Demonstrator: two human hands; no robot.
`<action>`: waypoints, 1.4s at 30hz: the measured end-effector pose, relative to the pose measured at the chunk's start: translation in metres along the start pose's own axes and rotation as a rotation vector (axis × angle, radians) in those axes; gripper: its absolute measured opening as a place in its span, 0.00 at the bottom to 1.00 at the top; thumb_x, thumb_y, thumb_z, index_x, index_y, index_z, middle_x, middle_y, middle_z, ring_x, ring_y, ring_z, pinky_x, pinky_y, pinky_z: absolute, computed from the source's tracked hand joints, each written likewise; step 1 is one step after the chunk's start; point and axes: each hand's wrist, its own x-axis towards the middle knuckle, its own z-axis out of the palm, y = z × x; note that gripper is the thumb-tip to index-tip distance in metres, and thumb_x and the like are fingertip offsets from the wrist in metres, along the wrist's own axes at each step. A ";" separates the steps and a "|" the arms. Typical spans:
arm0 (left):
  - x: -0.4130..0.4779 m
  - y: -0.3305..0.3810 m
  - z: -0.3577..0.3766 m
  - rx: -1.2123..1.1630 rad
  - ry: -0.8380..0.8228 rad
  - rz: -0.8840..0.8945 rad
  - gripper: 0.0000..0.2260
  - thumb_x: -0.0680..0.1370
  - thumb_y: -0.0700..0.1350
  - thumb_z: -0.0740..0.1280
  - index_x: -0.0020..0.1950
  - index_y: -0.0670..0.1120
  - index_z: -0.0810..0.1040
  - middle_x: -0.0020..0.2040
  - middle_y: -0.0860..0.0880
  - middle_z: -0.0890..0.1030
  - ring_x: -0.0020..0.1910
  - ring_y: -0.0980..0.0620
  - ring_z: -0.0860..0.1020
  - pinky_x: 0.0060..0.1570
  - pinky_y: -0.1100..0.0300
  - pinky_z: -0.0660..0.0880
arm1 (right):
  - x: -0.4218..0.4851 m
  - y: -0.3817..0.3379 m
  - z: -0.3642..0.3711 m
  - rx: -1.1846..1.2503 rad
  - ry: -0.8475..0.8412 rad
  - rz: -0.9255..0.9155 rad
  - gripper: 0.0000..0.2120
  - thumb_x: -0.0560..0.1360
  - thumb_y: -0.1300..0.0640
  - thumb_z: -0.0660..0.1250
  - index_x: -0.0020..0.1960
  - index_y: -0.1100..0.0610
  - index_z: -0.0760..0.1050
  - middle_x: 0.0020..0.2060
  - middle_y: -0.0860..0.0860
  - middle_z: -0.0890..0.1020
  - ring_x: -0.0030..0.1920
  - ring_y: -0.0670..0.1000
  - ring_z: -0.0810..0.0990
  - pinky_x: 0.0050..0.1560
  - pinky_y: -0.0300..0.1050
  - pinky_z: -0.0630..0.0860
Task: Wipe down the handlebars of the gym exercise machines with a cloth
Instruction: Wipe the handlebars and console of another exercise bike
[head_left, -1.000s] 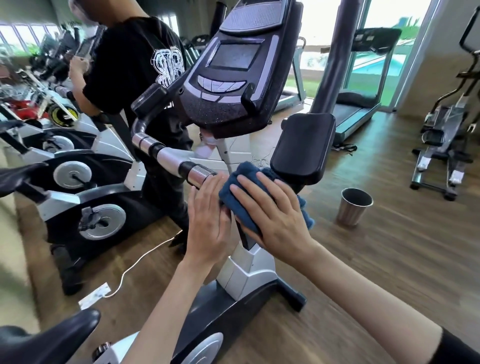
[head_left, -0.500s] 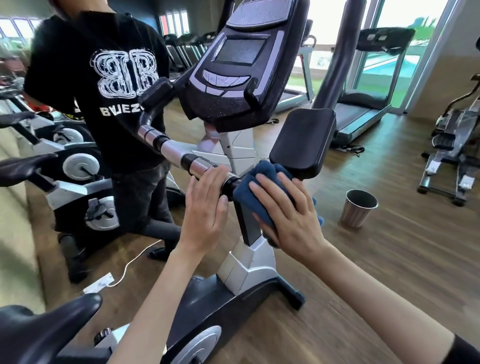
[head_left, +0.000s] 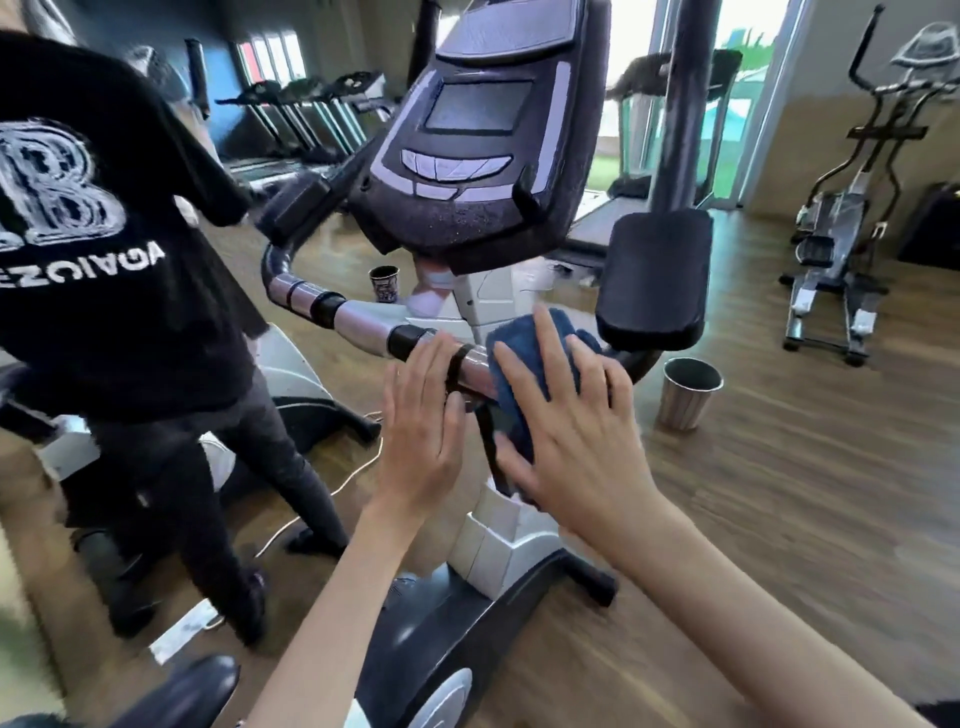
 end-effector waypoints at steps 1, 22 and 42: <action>0.000 -0.005 -0.002 -0.006 -0.015 0.008 0.22 0.81 0.45 0.50 0.76 0.48 0.56 0.76 0.51 0.61 0.76 0.54 0.57 0.75 0.44 0.50 | -0.002 0.012 -0.006 -0.032 -0.029 -0.104 0.35 0.69 0.43 0.66 0.72 0.54 0.66 0.73 0.61 0.64 0.63 0.60 0.68 0.62 0.53 0.62; 0.027 -0.066 -0.005 -0.077 0.027 0.040 0.22 0.80 0.44 0.52 0.75 0.41 0.61 0.75 0.46 0.62 0.76 0.49 0.56 0.75 0.47 0.50 | 0.052 -0.060 0.039 -0.194 0.082 0.220 0.22 0.76 0.39 0.60 0.60 0.53 0.78 0.52 0.55 0.81 0.43 0.59 0.79 0.44 0.50 0.73; 0.035 -0.111 -0.015 -0.229 0.032 0.094 0.23 0.80 0.43 0.48 0.72 0.35 0.64 0.73 0.42 0.64 0.75 0.44 0.59 0.74 0.47 0.55 | 0.095 -0.105 0.087 -0.307 0.085 0.186 0.20 0.78 0.43 0.57 0.55 0.57 0.78 0.45 0.55 0.80 0.38 0.56 0.76 0.40 0.48 0.71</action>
